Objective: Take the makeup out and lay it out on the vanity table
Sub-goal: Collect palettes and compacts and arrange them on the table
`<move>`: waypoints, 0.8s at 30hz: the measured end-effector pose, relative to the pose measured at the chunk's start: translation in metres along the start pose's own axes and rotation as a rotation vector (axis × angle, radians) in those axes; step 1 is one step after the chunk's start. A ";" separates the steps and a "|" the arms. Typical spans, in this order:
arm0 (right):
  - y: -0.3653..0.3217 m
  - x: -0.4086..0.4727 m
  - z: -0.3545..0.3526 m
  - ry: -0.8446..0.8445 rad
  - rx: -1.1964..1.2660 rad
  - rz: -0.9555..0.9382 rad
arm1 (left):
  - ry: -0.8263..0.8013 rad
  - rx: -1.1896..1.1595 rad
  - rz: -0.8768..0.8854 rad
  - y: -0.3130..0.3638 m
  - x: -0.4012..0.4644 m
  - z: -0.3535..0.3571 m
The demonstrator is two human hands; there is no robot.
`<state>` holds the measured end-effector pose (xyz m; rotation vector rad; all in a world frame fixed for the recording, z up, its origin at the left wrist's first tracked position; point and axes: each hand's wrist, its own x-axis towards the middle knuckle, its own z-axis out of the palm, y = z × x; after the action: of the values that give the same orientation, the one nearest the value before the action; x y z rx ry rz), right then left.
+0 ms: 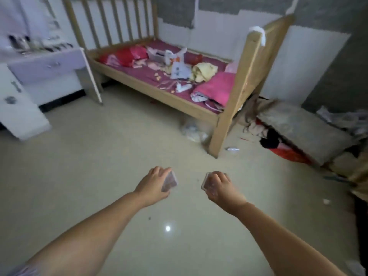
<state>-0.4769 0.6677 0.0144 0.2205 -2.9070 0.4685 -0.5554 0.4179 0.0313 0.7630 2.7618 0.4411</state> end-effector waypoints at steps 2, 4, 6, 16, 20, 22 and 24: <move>-0.054 0.045 0.028 -0.002 -0.015 -0.091 | 0.025 0.001 -0.086 -0.070 -0.027 -0.023; -0.107 0.087 0.054 -0.028 -0.008 -0.160 | 0.054 -0.006 -0.181 -0.135 -0.052 -0.046; -0.156 0.125 0.078 -0.070 0.008 -0.214 | 0.084 -0.021 -0.275 -0.193 -0.074 -0.065; -0.292 0.308 0.166 -0.233 0.045 -0.475 | 0.245 -0.097 -0.526 -0.366 -0.088 -0.119; -0.318 0.405 0.198 -0.249 0.077 -0.568 | 0.306 -0.070 -0.600 -0.430 -0.050 -0.143; -0.332 0.457 0.210 -0.271 0.084 -0.608 | 0.332 -0.102 -0.663 -0.461 -0.028 -0.159; -0.347 0.514 0.217 -0.296 0.050 -0.671 | 0.347 -0.119 -0.712 -0.494 -0.006 -0.179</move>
<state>-0.9505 0.2118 0.0215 1.3094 -2.8347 0.4079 -0.8316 -0.0290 0.0258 -0.3720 3.0206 0.6088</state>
